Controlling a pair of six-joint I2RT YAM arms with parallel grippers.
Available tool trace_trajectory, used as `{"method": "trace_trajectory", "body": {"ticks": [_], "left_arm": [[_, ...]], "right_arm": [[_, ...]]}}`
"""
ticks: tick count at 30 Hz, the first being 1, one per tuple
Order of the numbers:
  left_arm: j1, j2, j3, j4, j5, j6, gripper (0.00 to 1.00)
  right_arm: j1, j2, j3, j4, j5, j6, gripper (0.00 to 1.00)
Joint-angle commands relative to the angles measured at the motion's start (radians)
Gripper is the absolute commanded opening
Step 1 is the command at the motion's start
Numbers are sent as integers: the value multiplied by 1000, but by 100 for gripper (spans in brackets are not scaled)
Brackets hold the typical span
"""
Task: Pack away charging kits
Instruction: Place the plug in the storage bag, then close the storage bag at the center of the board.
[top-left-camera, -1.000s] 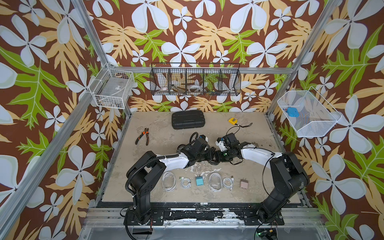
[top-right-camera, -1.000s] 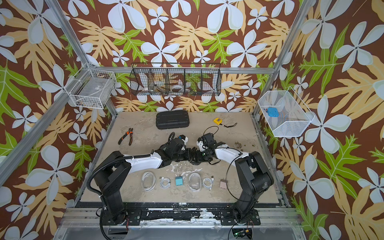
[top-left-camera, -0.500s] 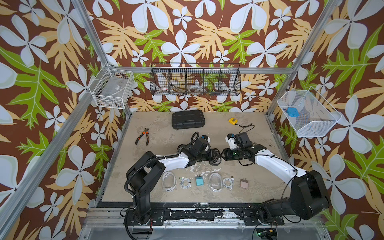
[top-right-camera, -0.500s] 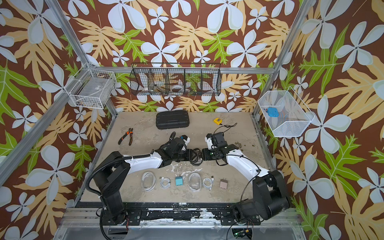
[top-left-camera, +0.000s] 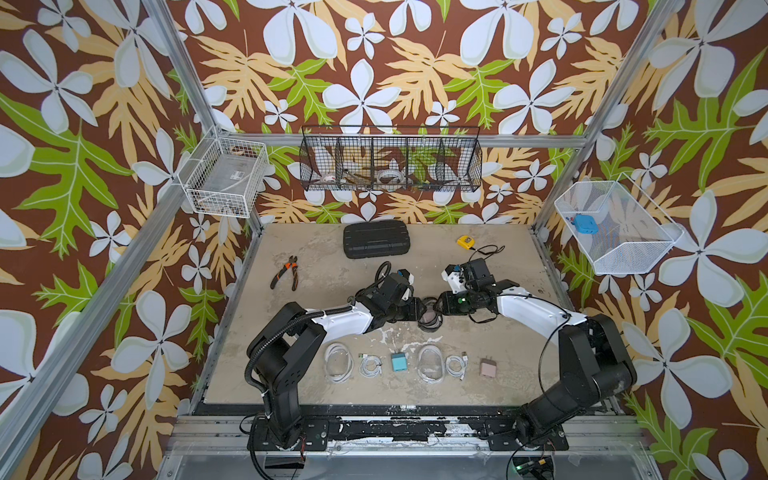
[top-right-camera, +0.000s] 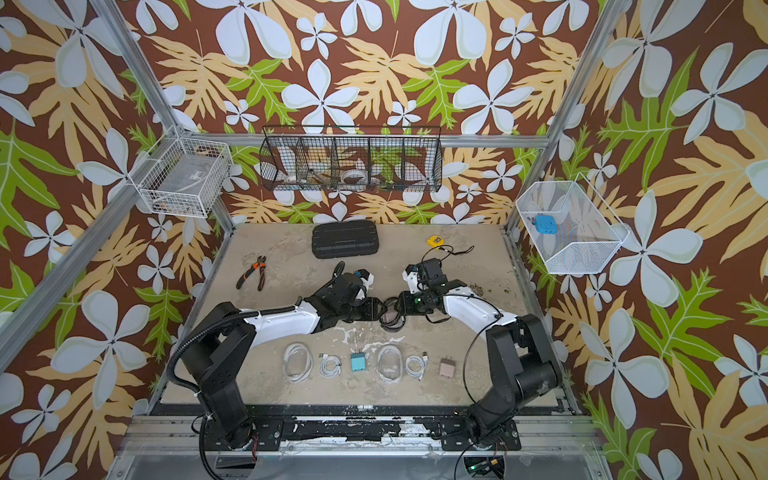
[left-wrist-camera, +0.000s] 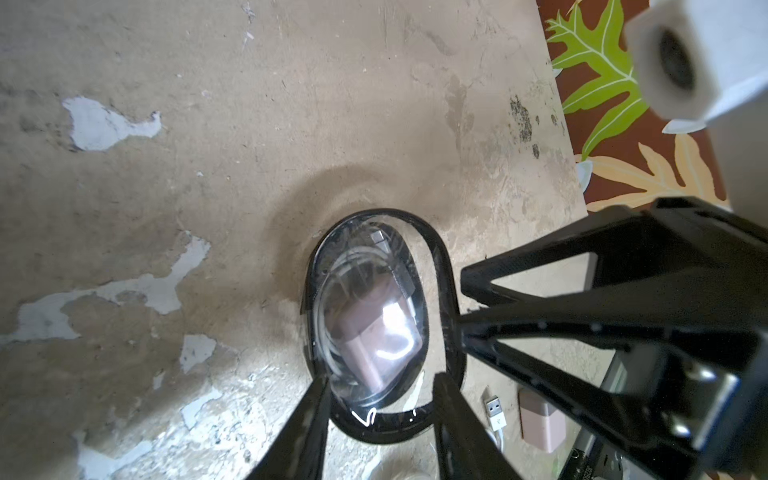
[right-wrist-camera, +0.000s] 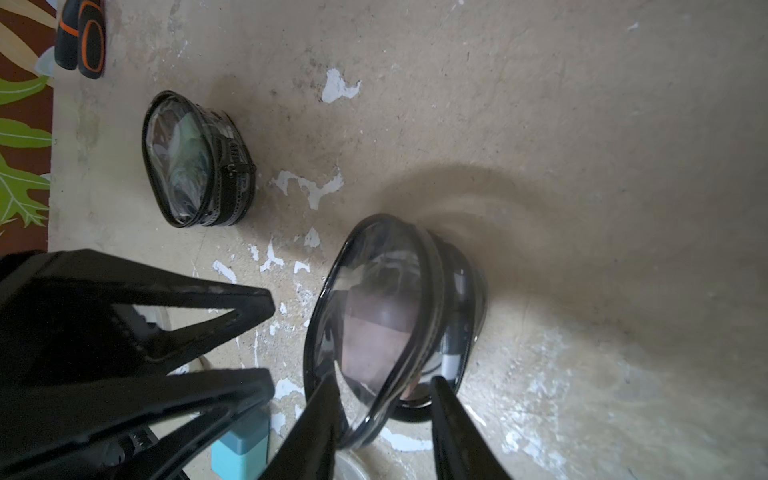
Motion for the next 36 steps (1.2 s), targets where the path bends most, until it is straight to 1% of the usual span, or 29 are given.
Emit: {"method": "trace_trajectory", "body": {"ticks": [1, 3, 9, 12, 14, 15, 17, 20, 23, 26, 30, 36], "left_arm": [[0, 5, -3, 6, 16, 20, 42], [0, 9, -5, 9, 18, 23, 43], [1, 29, -14, 29, 41, 24, 49], [0, 30, -24, 41, 43, 22, 51], [0, 30, -25, 45, 39, 19, 51], [2, 33, -26, 49, 39, 17, 51], [5, 39, -24, 56, 46, 11, 51], [19, 47, -30, 82, 88, -10, 52], [31, 51, -41, 111, 133, -35, 54], [42, 60, -58, 162, 182, -75, 57], [45, 85, -49, 187, 219, -99, 70], [45, 125, -37, 200, 254, -112, 71]], "right_arm": [[0, 15, 2, -1, -8, -8, 32], [0, 18, -4, -1, -6, -7, 26], [-1, 30, -15, 5, -7, -8, 15], [-2, 32, -15, 5, 0, -11, 6], [-8, 35, -15, 3, 7, -16, 4], [-16, 35, -17, 5, 10, -18, 1], [-21, 38, -15, 1, 31, -35, 1], [-21, 49, -4, -10, 56, -79, 0], [-21, 58, -14, 6, 56, -106, 0], [-21, 76, -16, 1, 85, -122, 0], [-20, 73, -35, 11, 117, -125, 0], [3, 51, -41, 3, 170, -131, 0]]}}
